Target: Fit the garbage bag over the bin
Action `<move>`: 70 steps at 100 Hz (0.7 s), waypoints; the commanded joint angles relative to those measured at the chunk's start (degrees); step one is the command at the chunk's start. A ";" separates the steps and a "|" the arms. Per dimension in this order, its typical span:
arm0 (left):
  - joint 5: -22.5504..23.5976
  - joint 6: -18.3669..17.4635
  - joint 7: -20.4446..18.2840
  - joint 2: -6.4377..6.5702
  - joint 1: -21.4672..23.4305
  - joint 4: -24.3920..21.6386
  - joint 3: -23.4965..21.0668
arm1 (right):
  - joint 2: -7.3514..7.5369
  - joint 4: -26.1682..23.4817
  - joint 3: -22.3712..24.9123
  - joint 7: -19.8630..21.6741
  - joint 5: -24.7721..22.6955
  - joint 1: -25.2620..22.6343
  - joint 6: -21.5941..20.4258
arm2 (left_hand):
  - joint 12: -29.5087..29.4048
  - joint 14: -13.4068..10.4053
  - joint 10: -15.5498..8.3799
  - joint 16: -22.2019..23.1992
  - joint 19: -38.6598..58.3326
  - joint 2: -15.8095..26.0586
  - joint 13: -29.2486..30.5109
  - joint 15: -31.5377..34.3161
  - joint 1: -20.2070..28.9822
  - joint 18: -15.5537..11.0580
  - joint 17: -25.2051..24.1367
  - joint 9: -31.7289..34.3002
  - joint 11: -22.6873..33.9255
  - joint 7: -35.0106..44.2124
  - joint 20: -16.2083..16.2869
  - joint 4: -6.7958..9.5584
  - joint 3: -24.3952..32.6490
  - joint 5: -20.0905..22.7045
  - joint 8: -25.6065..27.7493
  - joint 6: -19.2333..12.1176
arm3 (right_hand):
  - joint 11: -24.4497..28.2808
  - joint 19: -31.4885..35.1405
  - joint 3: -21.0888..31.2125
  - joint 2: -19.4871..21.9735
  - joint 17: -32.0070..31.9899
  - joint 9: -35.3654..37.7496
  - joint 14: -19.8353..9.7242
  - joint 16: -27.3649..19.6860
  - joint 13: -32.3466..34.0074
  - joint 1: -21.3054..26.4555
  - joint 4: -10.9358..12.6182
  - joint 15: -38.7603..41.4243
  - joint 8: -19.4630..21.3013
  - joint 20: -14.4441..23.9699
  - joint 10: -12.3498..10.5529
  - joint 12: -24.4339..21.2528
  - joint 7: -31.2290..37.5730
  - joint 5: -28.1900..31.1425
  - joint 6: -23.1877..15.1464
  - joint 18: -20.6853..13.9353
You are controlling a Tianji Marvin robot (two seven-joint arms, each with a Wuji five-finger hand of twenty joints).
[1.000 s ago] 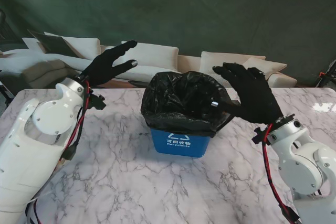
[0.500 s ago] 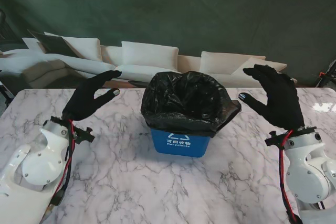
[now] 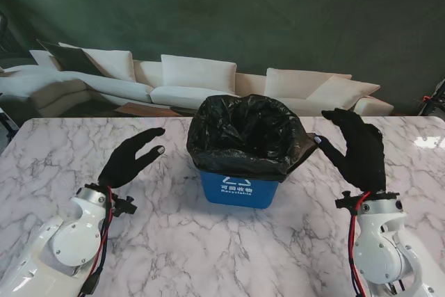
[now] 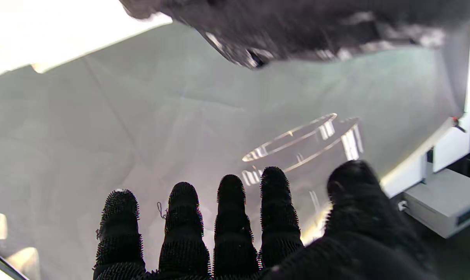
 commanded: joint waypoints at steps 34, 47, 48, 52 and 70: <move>-1.20 1.89 -1.03 -0.40 -0.67 2.06 1.08 | 0.03 9.39 -2.51 2.04 -0.27 5.02 6.34 | -0.36 -0.86 -1.38 -0.47 -1.26 2.31 -0.40 -0.86 1.08 -1.50 -1.15 -1.59 0.04 -0.57 -1.32 -1.21 -0.94 -1.11 0.14 -0.80 | 0.58 -2.39 19.96 -1.29 -0.52 -1.05 -4.04 0.93 -0.11 7.65 1.34 0.03 -5.18 1.39 -6.07 0.54 6.48 -1.55 -6.75 -4.30; -1.39 2.39 -1.39 -0.36 -0.97 2.24 1.37 | 0.37 11.26 -3.52 2.47 -1.75 6.20 8.43 | -0.33 -0.79 -1.36 -0.45 -1.38 2.35 -0.44 -0.87 1.03 -1.56 -1.20 -1.63 0.09 -0.60 -1.35 -1.22 -0.95 -1.21 0.08 -0.77 | 0.13 -2.53 21.23 -1.74 -0.69 -2.06 -3.96 0.77 -0.80 8.49 1.38 -0.21 -5.27 1.38 -5.77 0.36 6.70 -1.69 -8.13 -4.55; -1.36 2.41 -1.41 -0.35 -1.00 2.28 1.40 | 0.39 11.41 -3.59 2.54 -1.84 6.31 8.63 | -0.33 -0.80 -1.33 -0.45 -1.37 2.34 -0.45 -0.87 1.05 -1.54 -1.16 -1.64 0.09 -0.61 -1.35 -1.22 -0.94 -1.22 0.07 -0.74 | 0.11 -2.54 21.37 -1.80 -0.70 -2.13 -3.92 0.76 -0.84 8.62 1.40 -0.22 -5.27 1.37 -5.66 0.35 6.73 -1.70 -8.18 -4.56; -1.25 2.51 -1.45 -0.33 -1.13 2.40 1.50 | 0.49 11.95 -3.86 2.92 -2.06 6.73 9.35 | -0.32 -0.85 -1.30 -0.46 -1.41 2.36 -0.50 -0.89 1.09 -1.52 -1.18 -1.59 0.11 -0.59 -1.35 -1.21 -0.92 -1.20 0.06 -0.79 | 0.03 -2.60 21.76 -1.89 -0.73 -2.44 -3.87 0.73 -1.03 8.86 1.42 -0.25 -5.27 1.37 -5.29 0.32 6.87 -1.72 -8.09 -4.65; -1.14 2.60 -1.44 -0.33 -1.46 2.66 1.68 | 0.86 13.79 -5.73 6.56 -1.37 8.57 12.74 | -0.25 -0.74 -1.38 -0.41 -1.51 2.36 -0.51 -0.86 1.05 -1.47 -1.17 -1.64 0.16 -0.57 -1.33 -1.23 -0.96 -1.19 0.03 -0.80 | -0.23 -3.17 22.41 -1.75 -1.29 -4.02 -3.59 0.56 -2.20 8.82 1.22 -0.55 -5.73 1.37 -3.91 0.21 6.65 -2.19 -5.42 -4.90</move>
